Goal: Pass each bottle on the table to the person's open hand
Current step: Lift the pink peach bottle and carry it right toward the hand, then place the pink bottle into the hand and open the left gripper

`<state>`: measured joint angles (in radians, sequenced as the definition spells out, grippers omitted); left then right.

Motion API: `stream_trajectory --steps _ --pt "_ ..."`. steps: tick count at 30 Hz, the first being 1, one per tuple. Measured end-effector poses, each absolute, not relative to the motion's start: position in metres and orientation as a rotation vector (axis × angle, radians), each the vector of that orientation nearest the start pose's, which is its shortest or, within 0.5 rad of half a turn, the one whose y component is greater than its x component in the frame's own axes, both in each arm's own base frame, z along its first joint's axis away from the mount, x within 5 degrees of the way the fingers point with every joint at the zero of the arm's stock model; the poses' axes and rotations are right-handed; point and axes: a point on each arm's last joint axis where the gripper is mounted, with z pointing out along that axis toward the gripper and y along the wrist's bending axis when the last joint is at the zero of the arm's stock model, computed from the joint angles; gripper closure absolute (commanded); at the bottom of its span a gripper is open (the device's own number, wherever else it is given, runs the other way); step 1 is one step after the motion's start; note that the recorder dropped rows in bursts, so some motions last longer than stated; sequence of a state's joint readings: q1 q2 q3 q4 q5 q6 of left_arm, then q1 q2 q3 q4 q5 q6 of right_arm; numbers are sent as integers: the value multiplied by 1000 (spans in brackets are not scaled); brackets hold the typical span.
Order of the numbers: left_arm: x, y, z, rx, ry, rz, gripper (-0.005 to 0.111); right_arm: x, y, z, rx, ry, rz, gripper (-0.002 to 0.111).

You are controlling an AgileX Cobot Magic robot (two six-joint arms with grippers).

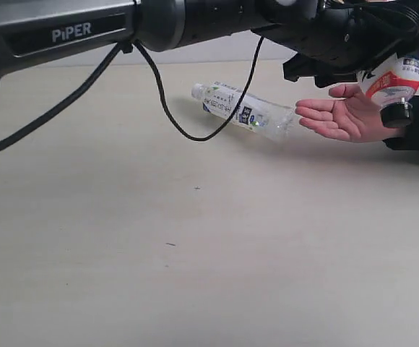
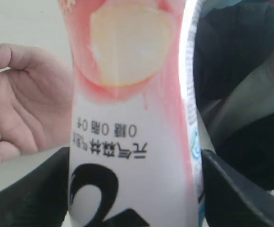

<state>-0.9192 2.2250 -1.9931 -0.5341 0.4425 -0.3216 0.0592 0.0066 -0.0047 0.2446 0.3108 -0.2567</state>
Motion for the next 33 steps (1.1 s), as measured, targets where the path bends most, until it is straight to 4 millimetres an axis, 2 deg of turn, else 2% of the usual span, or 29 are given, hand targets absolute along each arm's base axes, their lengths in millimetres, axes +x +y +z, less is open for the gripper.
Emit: stream_trajectory --steps 7,11,18,23,25,31,33 --pt "336 -441 227 87 2382 -1282 107 54 10 187 -127 1783 92 108" --pt "353 -440 198 -42 2433 -1322 107 54 10 187 -127 1783 92 108" --pt "365 -437 163 -138 2493 -1326 107 54 10 187 -127 1783 92 108" --pt "366 -437 155 -127 2512 -1320 105 54 10 187 -127 1783 92 108" --pt "365 -437 155 -127 2515 -1326 99 54 10 187 -127 1783 92 108" --pt "364 -438 156 -121 2521 -1340 61 54 10 187 -127 1783 92 108" --pt "364 -438 156 -122 2524 -1343 53 54 10 187 -127 1783 92 108"
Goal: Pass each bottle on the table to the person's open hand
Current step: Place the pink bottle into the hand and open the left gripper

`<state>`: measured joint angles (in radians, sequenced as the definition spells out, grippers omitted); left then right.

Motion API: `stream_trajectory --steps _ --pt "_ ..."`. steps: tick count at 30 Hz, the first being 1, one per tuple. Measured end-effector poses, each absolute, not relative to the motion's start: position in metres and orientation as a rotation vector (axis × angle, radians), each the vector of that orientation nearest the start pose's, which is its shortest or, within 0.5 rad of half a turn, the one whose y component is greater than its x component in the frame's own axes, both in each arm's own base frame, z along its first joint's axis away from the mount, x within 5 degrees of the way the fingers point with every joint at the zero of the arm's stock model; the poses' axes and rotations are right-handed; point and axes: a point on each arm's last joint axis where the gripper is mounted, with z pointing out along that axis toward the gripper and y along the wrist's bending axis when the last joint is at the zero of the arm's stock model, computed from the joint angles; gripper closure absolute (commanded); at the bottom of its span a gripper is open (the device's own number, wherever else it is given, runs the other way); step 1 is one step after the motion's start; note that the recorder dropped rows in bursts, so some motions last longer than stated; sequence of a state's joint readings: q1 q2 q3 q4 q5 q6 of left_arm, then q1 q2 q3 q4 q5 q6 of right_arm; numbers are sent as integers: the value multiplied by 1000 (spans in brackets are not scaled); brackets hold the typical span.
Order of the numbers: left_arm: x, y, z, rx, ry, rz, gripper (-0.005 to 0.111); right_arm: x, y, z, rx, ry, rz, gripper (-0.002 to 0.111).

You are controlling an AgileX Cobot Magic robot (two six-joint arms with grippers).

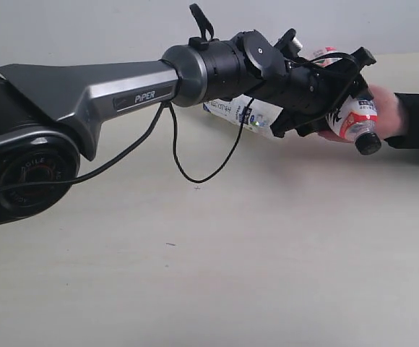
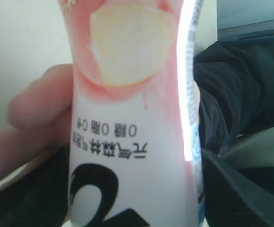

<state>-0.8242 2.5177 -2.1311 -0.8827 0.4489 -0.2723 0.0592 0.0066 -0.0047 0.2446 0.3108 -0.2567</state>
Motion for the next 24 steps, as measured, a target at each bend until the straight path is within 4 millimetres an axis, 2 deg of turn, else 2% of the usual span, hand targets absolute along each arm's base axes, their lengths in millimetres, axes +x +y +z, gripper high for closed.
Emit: stream_trajectory --steps 8,15,24 --pt "362 -439 155 -80 2535 -1342 50 54 10 187 -127 1783 92 108" --pt "361 -439 156 -25 2523 -1347 21 54 10 187 -127 1783 92 108" --pt "360 -440 155 -7 2537 -1350 20 54 10 187 -127 1783 92 108"
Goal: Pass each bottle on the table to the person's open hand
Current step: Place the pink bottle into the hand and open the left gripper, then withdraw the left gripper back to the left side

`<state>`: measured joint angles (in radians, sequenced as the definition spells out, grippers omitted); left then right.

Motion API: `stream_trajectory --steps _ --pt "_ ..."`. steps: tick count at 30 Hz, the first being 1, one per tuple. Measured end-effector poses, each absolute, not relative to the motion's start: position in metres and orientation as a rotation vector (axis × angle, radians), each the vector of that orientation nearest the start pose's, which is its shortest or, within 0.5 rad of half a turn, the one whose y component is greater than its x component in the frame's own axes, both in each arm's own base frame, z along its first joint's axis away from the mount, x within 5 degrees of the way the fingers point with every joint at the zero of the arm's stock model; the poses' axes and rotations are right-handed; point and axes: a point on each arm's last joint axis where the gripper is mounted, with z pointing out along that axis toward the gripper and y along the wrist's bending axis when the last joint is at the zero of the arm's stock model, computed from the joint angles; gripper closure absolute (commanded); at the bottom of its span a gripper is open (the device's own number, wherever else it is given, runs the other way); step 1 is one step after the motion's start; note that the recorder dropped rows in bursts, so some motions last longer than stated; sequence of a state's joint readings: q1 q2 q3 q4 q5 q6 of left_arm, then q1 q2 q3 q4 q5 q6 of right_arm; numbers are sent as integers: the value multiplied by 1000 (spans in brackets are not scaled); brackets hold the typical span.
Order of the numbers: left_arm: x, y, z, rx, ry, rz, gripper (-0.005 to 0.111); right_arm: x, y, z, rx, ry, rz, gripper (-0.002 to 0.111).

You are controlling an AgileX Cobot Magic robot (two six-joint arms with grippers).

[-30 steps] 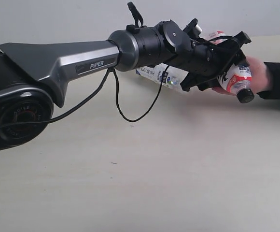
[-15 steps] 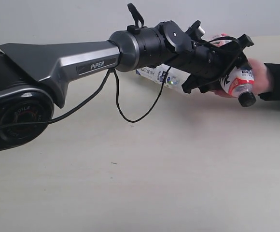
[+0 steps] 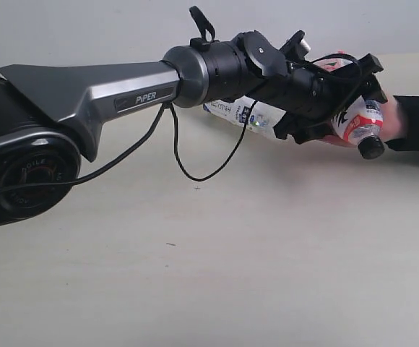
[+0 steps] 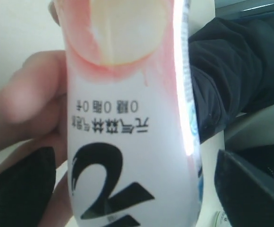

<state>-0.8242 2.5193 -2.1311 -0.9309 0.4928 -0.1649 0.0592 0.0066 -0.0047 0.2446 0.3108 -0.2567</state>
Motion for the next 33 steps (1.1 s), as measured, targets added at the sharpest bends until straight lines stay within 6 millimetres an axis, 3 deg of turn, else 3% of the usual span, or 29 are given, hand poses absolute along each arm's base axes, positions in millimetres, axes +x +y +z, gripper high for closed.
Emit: stream_trajectory --steps 10,19,21,23,27,29,33 --pt "355 -437 158 98 2579 -1349 20 54 10 187 -127 1783 92 108" --pt "342 -431 218 276 2517 -1394 24 54 10 187 -127 1783 92 108" --pt "336 -428 235 395 2479 -1388 33 54 10 187 -127 1783 92 108" --pt "330 -424 255 517 2425 -1378 50 54 10 187 -127 1783 92 108" --pt "317 -413 290 688 2360 -1357 107 54 10 187 -127 1783 92 108" --pt "310 -406 306 764 2337 -1336 107 54 10 187 -127 1783 92 108" --pt "304 -397 320 851 2333 -1293 107 54 10 187 -127 1783 92 108"
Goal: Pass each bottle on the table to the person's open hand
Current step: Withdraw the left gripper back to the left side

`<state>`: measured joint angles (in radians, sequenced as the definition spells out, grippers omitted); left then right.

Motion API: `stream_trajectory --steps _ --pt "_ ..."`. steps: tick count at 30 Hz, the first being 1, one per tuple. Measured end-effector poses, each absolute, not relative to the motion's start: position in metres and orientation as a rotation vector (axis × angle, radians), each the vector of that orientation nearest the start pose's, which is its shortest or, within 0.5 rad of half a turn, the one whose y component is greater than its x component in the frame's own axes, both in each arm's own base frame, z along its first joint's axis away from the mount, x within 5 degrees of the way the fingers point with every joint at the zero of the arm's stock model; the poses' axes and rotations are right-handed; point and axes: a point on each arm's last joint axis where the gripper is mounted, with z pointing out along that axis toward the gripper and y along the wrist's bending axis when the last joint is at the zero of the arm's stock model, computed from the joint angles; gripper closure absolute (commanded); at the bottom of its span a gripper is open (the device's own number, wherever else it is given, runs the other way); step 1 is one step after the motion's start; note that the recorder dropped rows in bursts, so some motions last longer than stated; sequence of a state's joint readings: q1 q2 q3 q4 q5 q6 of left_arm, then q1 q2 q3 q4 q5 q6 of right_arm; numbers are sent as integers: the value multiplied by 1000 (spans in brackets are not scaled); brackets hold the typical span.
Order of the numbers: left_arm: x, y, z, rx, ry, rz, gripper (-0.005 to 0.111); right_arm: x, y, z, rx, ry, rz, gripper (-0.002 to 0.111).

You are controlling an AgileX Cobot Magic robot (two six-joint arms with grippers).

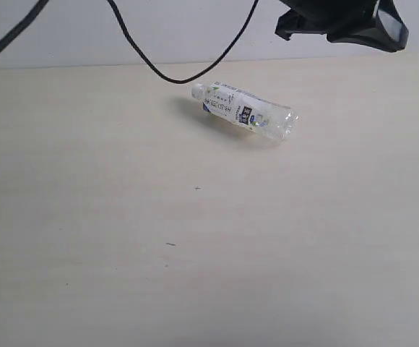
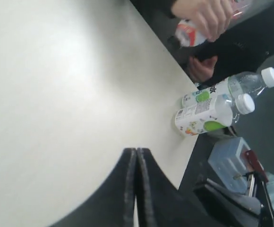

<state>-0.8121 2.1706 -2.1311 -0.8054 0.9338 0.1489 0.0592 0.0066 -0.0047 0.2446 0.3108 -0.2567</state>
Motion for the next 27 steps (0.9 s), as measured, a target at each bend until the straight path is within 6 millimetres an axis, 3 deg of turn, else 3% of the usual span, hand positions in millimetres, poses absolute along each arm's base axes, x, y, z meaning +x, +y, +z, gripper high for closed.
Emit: stream_trajectory --steps 7,17,23,27 --pt "298 -376 338 972 2350 -1052 107 54 10 187 -127 1783 92 108" --pt "289 -330 342 879 2396 -689 107 54 10 187 -127 1783 92 108" --pt "279 -272 325 687 2316 -638 107 54 10 187 -127 1783 92 108" --pt "269 -235 292 559 2267 -600 107 54 10 187 -127 1783 92 108"
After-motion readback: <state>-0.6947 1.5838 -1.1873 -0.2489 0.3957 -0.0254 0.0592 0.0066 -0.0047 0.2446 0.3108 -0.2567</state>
